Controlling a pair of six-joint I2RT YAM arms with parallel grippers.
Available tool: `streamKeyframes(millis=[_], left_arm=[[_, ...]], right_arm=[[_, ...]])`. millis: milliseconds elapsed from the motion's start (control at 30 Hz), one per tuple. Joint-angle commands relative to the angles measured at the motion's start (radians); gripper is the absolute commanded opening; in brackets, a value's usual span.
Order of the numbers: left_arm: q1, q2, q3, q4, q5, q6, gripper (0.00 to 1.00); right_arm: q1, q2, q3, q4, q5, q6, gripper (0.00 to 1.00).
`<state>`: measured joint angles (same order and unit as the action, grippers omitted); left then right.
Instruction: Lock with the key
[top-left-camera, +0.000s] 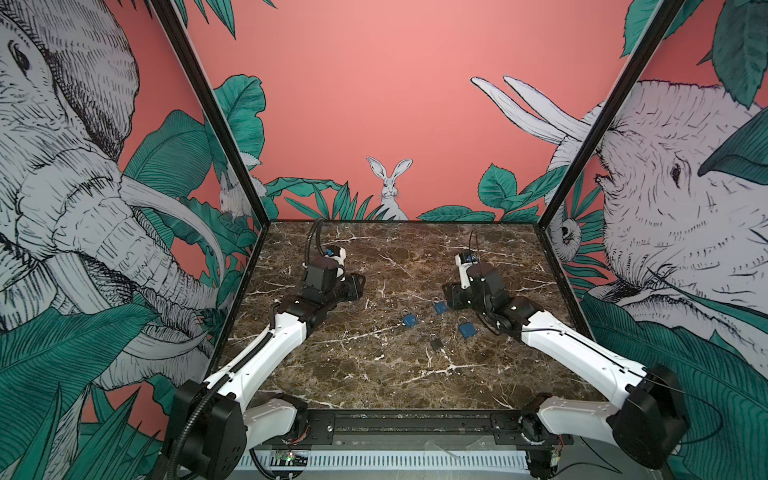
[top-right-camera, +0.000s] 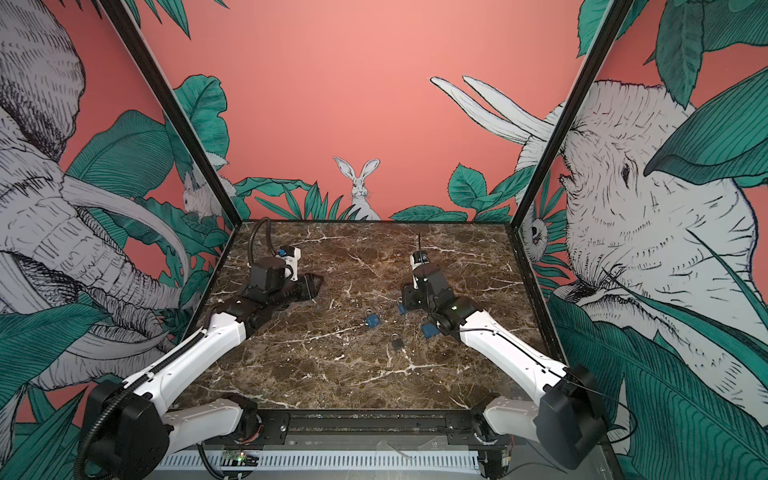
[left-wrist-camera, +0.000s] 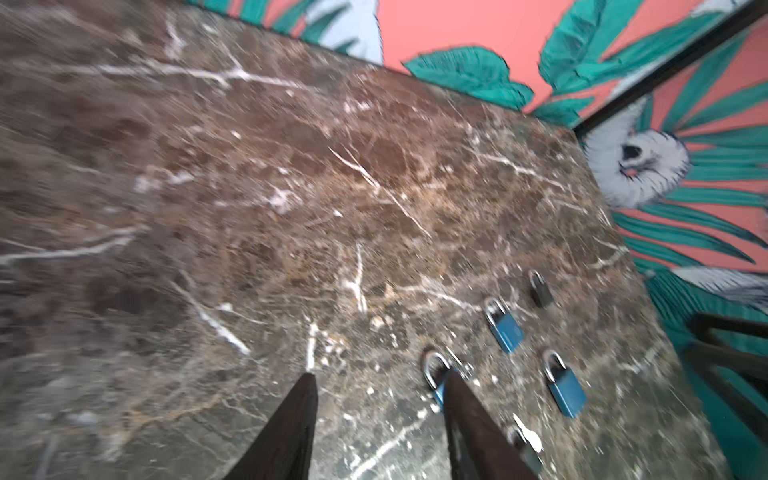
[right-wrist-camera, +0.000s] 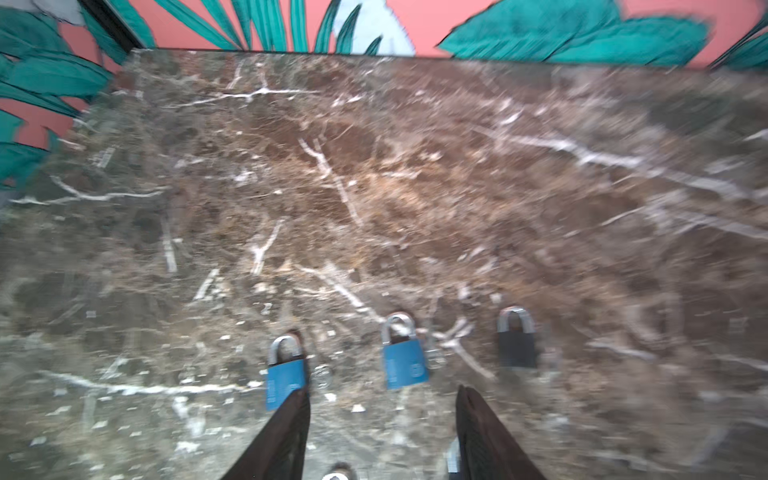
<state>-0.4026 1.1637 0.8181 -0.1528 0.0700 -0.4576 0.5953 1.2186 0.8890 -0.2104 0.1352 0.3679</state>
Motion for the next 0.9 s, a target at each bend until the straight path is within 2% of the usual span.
streamKeyframes(millis=[0, 167, 233, 400, 533, 633, 767, 867], left_arm=[[0.011, -0.014, 0.021, -0.057, -0.154, 0.080, 0.53], [0.033, -0.038, 0.027, -0.045, -0.220, 0.141, 0.62], [0.049, -0.048, 0.023, -0.031, -0.254, 0.156, 0.66], [0.112, -0.029, 0.017, 0.015, -0.299, 0.198, 0.74], [0.142, -0.027, -0.028, 0.103, -0.367, 0.298, 0.76], [0.160, -0.065, -0.113, 0.229, -0.449, 0.369, 0.76], [0.182, -0.127, -0.280, 0.500, -0.556, 0.503, 0.78], [0.217, -0.125, -0.330, 0.566, -0.586, 0.527, 0.78]], right_arm=[[-0.037, -0.042, -0.016, 0.002, 0.078, -0.058, 0.66], [-0.096, -0.097, -0.050, 0.047, 0.167, -0.103, 0.87], [-0.126, -0.118, -0.068, 0.071, 0.189, -0.126, 0.92], [-0.229, -0.158, -0.123, 0.114, 0.244, -0.166, 0.94], [-0.312, -0.193, -0.220, 0.211, 0.334, -0.203, 0.95], [-0.389, -0.200, -0.300, 0.296, 0.362, -0.206, 0.95], [-0.458, -0.176, -0.388, 0.422, 0.358, -0.218, 0.95], [-0.475, -0.126, -0.451, 0.582, 0.341, -0.243, 0.95]])
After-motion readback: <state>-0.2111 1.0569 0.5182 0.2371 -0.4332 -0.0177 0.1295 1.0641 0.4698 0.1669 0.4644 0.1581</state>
